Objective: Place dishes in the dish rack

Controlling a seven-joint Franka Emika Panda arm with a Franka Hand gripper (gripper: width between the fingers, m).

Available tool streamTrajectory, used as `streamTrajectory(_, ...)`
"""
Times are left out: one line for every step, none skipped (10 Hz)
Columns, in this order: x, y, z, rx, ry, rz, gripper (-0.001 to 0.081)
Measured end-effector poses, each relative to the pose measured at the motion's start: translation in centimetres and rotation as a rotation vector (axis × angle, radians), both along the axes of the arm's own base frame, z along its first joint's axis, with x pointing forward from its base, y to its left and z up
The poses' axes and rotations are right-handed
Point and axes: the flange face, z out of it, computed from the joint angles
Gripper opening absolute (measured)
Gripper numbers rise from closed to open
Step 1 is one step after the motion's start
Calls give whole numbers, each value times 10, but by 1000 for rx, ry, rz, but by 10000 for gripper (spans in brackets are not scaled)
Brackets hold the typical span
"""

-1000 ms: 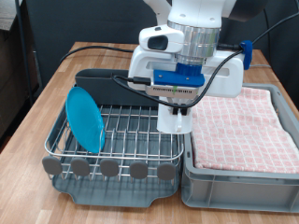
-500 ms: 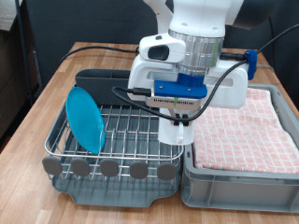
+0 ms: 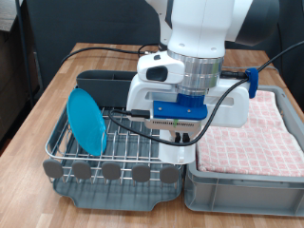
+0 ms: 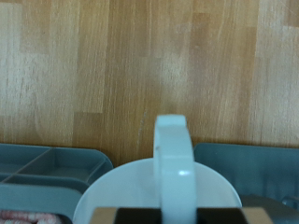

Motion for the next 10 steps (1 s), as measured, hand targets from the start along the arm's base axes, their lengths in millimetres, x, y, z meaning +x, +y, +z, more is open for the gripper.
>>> streamTrajectory(3,-1,-6,7,3,1,66)
streamTrajectory(6,-2,-12,11,7,1,66)
streamTrajectory(9,-2,-18,20,11,3,66)
streamTrajectory(11,-3,-25,26,15,3,66)
streamTrajectory(12,-3,-31,31,21,4,66)
streamTrajectory(13,-4,-37,35,27,7,66)
streamTrajectory(14,-5,-43,36,34,8,66)
streamTrajectory(15,-5,-49,39,40,8,66)
streamTrajectory(15,-5,-55,44,47,9,66)
streamTrajectory(16,-6,-61,53,51,7,66)
